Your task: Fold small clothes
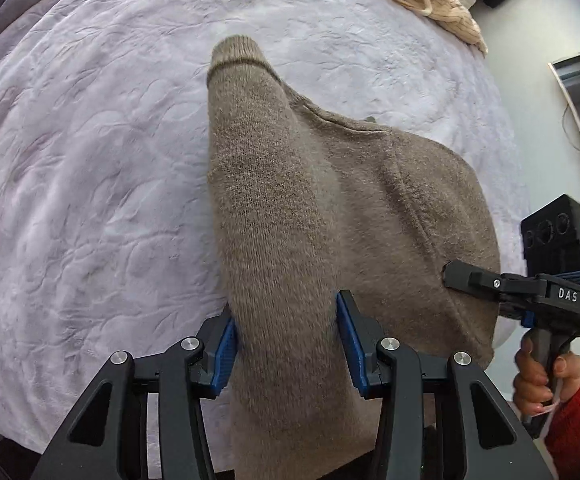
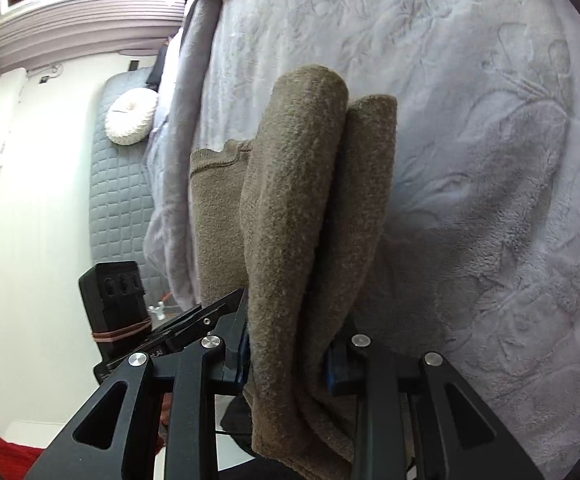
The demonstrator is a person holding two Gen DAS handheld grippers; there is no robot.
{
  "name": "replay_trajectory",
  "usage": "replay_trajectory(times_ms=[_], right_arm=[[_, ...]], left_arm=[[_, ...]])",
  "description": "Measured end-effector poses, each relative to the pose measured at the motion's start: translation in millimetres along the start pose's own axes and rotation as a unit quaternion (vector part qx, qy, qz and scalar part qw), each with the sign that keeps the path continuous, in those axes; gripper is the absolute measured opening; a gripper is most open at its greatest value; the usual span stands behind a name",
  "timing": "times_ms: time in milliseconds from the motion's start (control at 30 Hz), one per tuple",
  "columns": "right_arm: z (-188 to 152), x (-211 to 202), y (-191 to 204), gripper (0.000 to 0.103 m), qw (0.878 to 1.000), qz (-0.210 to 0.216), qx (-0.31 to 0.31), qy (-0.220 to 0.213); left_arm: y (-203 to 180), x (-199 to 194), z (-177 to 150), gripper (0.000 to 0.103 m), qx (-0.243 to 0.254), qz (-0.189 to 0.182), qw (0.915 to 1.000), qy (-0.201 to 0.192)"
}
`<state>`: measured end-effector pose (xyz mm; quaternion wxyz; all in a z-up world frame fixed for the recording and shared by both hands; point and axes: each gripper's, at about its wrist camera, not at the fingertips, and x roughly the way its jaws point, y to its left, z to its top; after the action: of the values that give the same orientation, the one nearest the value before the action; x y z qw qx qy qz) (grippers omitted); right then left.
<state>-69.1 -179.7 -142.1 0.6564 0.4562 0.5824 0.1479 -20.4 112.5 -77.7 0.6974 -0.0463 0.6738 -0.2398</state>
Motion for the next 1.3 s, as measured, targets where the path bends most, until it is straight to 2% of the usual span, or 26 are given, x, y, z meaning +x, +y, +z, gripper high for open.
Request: replay_trajectory(times_ms=[33,133,233,267,300,400,500,600,700,767,867,1033,1167,1300], right_arm=[[0,0,-1,0.033,0.999,-0.034,-0.002,-0.005],[-1,-16,-3,0.035,0.996,-0.086,-0.003,-0.017],[-6,-39,1,0.035,0.987,-0.152,-0.018,-0.038],[-12,-51,0,0.030,0.985,-0.164,-0.025,-0.049],[-16,-62,3,0.023,0.984,-0.165,-0.031,-0.057],[-26,-80,18,0.015,0.984,-0.153,-0.050,-0.073],[-49,-84,36,0.014,0.984,-0.145,-0.078,-0.072],[-62,-67,52,0.014,0.982,-0.146,-0.098,-0.061],[-69,-49,48,0.014,0.976,-0.183,-0.106,-0.044],[-71,-37,40,0.014,0.970,-0.217,-0.104,-0.038],[-70,-29,16,0.009,0.963,-0.256,-0.081,-0.031],[-67,-30,-12,0.010,0.972,-0.230,-0.033,-0.037],[-71,-22,-4,0.015,0.962,-0.259,-0.077,-0.027],[-70,-14,-4,0.017,0.959,-0.272,-0.077,-0.022]], left_arm=[[5,0,-6,0.046,0.000,0.020,0.9998,-0.006],[22,-16,-16,0.047,-0.015,0.022,0.9994,-0.022],[33,-34,-21,0.047,-0.027,0.047,0.9975,-0.045],[37,-40,-22,0.047,-0.029,0.045,0.9973,-0.050],[39,-46,-24,0.047,-0.031,0.035,0.9975,-0.053],[36,-57,-26,0.047,-0.019,-0.003,0.9982,-0.057],[10,-54,-26,0.047,0.017,-0.026,0.9981,-0.053],[-14,-40,-33,0.047,0.047,-0.045,0.9974,-0.031],[-23,-16,-41,0.047,0.061,-0.027,0.9977,-0.010],[-24,-5,-46,0.047,0.070,-0.008,0.9975,-0.010],[-25,-1,-50,0.048,0.073,-0.003,0.9971,-0.018],[-28,3,-50,0.048,0.077,0.002,0.9968,-0.021],[-30,2,-53,0.048,0.084,0.015,0.9960,-0.024],[-31,2,-53,0.048,0.078,0.019,0.9964,-0.027]])
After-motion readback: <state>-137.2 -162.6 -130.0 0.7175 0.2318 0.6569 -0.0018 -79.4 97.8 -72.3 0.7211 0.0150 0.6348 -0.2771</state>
